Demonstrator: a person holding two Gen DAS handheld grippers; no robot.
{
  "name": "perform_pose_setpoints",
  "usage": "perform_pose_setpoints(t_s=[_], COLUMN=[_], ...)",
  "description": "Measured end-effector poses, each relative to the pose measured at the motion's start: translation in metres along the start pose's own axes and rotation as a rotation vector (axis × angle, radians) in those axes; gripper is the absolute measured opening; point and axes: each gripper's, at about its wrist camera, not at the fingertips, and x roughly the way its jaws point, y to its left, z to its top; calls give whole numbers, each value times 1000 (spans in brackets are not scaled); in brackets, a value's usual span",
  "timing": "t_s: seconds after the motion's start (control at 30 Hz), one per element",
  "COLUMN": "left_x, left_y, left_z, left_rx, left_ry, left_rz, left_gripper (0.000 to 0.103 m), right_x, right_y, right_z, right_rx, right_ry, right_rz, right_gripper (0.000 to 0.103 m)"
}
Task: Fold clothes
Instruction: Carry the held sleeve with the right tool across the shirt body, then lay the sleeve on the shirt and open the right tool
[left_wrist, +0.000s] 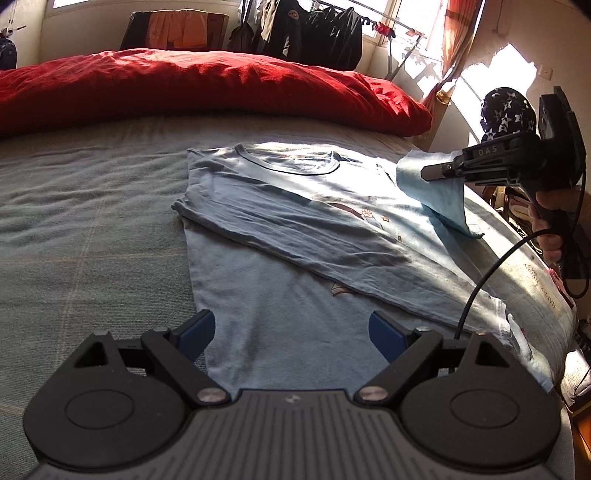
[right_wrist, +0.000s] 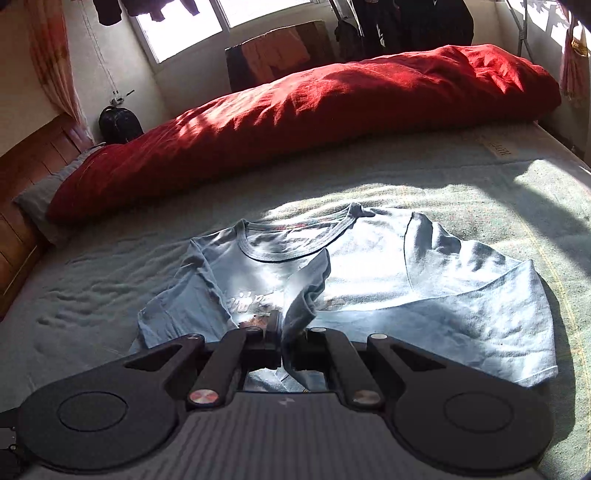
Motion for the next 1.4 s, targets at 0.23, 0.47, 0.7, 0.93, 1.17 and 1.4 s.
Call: perform_pose_setpoints(t_s=[0.23, 0.47, 0.7, 0.93, 1.17, 1.4], left_x=[-1, 0, 2, 0, -3, -6], left_y=[7, 13, 17, 19, 25, 27], left_z=[2, 3, 4, 5, 6, 7], left_rx=[-21, -41, -56, -58, -78, -89], left_ry=[-6, -3, -2, -10, -24, -39], left_rz=[12, 26, 42, 47, 59, 51], left_gripper=[90, 90, 90, 90, 90, 90], right_x=[14, 37, 42, 24, 15, 14], right_y=[35, 71, 90, 103, 136, 159], right_z=[-25, -64, -88, -87, -100, -115], right_rx=[-120, -249, -324, -351, -435, -508], right_ry=[56, 130, 140, 74, 76, 112], right_rz=[18, 20, 12, 37, 115, 159], right_gripper=[4, 5, 5, 5, 5, 5])
